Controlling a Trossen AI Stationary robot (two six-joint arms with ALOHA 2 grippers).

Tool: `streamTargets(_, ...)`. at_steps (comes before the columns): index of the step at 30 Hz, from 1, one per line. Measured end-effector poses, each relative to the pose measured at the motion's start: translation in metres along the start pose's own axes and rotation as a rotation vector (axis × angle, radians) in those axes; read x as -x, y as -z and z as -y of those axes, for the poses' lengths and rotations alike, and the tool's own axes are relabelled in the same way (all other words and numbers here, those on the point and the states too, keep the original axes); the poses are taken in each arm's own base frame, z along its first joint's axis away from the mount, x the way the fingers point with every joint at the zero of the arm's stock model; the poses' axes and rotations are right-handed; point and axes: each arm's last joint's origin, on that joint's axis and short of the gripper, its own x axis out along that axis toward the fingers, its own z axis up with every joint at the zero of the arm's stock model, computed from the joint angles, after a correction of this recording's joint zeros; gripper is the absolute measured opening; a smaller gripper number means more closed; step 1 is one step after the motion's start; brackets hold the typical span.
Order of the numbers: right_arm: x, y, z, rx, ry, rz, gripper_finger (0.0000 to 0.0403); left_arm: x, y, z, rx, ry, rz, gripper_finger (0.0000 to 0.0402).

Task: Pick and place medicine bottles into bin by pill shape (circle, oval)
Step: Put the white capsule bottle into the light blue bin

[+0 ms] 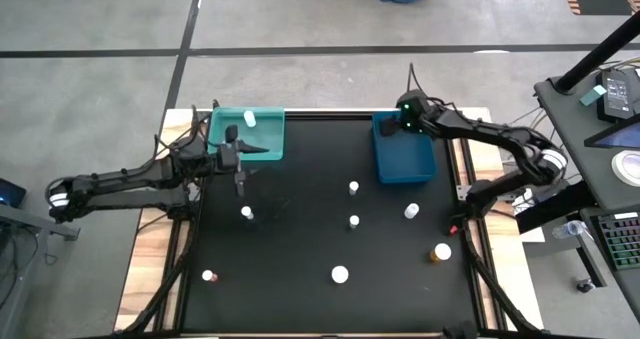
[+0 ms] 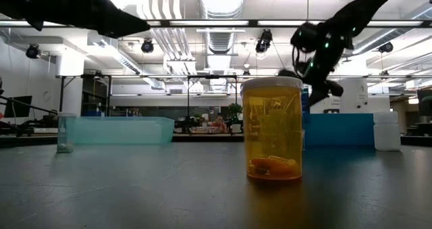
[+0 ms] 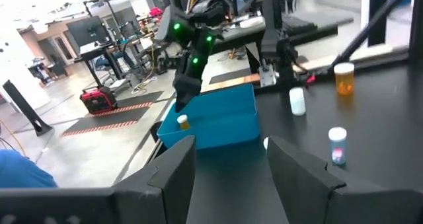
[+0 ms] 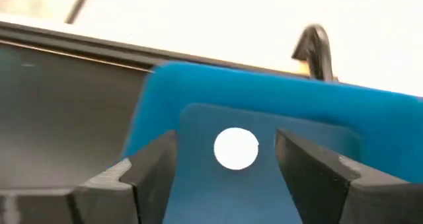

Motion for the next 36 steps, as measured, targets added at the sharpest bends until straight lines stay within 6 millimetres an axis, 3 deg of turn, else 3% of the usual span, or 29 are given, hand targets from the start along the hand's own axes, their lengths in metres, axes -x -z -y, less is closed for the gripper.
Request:
streamTargets(7, 0.053, 0.006, -0.033, 0.119, -0.186, 0.108, 0.0236, -0.007, 0.003, 0.000, 0.166, 0.005, -0.018, 0.0172)
streamTargets(18, 0.120, 0.048, -0.085, 0.390, -0.511, 0.155, 0.0231, -0.024, 0.017, 0.003, 0.427, 0.012, -0.113, 0.0171)
streamTargets(27, 0.132, 0.067, -0.103, 0.563, -0.647, 0.268, 0.0231, -0.052, 0.012, 0.007, 0.460, 0.052, -0.077, 0.0171)
streamTargets(36, 0.119, 0.089, -0.091, 0.694, -0.721, 0.461, 0.0231, -0.090, 0.008, 0.008, 0.446, 0.079, -0.140, 0.0171)
